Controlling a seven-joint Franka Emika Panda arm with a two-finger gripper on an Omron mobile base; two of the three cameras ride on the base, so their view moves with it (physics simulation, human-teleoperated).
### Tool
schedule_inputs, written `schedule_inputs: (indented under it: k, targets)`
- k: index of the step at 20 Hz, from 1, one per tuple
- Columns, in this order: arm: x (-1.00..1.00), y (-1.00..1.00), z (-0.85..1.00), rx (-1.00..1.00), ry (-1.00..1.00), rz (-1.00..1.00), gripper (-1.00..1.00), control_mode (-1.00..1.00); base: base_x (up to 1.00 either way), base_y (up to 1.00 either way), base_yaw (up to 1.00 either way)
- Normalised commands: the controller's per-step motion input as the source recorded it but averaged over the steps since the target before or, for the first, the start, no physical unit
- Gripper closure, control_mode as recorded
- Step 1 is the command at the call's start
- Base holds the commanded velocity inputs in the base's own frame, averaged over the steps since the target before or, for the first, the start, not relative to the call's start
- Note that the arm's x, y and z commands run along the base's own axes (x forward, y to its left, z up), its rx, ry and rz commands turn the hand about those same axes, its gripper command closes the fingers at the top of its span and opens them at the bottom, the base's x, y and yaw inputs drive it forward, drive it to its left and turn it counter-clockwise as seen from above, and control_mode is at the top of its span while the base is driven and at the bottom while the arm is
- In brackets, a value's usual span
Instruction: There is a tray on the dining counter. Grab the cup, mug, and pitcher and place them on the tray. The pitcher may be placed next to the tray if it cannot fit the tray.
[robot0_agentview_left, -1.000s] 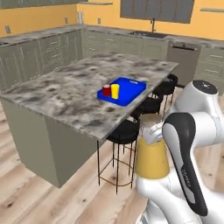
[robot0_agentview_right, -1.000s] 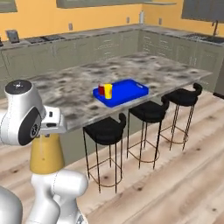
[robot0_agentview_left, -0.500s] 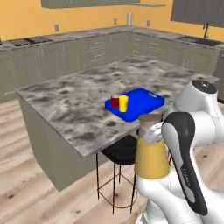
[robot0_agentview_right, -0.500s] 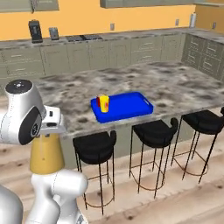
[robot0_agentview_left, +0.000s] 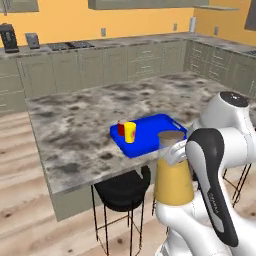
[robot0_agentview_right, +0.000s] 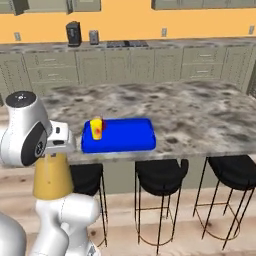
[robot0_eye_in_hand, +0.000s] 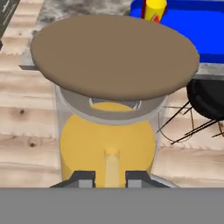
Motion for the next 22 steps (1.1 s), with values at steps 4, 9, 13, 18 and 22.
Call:
schedule_inputs:
  k: [4,9,13,18,22]
  targets:
    - [0.0,0.0,0.0,0.0,0.0,0.0,1.0,1.0,0.94,-1.0,0.24]
    - [0.0,0.0,0.0,0.0,0.0,0.0,1.0,1.0,0.84,-0.82,0.08]
    - [0.0,0.0,0.0,0.0,0.0,0.0,1.0,1.0,0.61,-0.29,0.0]
    - [0.0,0.0,0.0,0.0,0.0,0.0,1.0,1.0,0.69,-0.09,0.1]
    - [0.0,0.0,0.0,0.0,0.0,0.0,1.0,1.0,0.57,-0.17,0.18]
